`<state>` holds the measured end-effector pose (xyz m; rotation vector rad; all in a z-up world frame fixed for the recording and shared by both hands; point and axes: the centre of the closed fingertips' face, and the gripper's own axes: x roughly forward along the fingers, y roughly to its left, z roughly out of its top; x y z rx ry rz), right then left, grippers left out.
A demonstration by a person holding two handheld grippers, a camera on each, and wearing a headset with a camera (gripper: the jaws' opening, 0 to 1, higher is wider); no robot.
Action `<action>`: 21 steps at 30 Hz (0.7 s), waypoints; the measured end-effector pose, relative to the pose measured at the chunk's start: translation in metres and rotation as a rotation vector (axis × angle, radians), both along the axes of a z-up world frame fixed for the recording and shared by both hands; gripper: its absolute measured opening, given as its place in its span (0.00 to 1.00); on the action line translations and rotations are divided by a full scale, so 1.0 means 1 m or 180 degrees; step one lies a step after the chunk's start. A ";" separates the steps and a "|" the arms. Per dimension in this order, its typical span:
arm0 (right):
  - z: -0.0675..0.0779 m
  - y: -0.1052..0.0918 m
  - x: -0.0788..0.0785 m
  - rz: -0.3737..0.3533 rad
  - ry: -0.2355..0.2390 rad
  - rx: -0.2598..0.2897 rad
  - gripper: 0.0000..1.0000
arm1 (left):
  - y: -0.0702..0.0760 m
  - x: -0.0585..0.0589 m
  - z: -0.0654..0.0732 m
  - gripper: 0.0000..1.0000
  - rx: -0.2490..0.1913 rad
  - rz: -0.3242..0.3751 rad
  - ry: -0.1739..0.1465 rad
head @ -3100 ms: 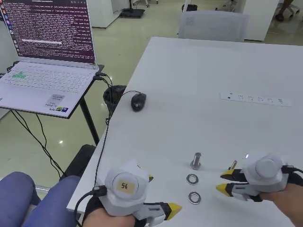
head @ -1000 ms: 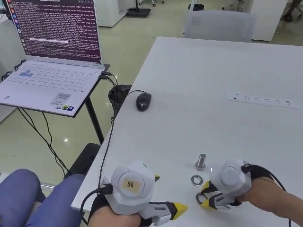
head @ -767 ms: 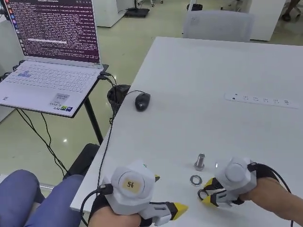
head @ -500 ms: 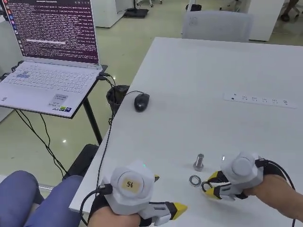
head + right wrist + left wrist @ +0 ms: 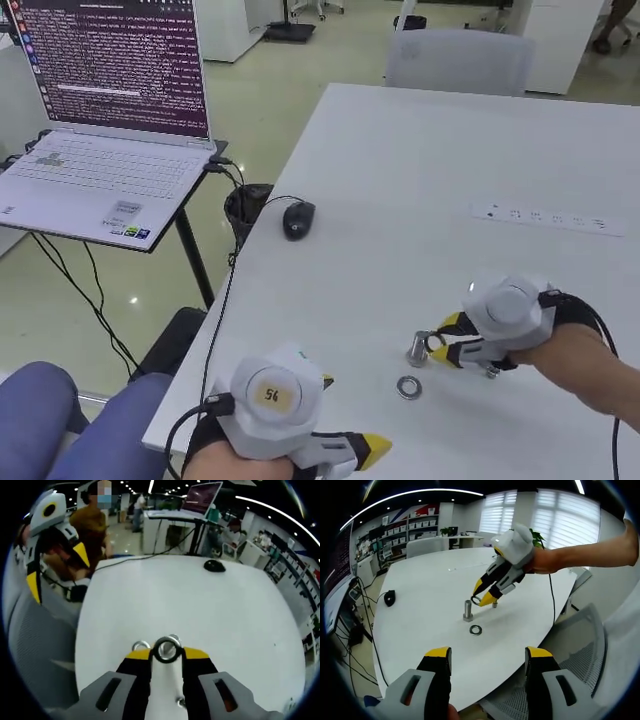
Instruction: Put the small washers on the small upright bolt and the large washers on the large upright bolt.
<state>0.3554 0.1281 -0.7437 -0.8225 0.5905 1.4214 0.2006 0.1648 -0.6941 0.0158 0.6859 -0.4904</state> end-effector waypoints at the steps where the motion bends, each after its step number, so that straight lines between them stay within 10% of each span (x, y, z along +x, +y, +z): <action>1: 0.000 0.002 0.001 0.0018 -0.0014 -0.0014 0.23 | 0.000 0.000 0.001 0.59 -0.0002 0.0003 -0.0002; 21: -0.014 0.009 0.007 0.0277 0.0004 -0.0391 0.23 | 0.007 0.000 0.002 0.59 -0.0022 0.0065 -0.0020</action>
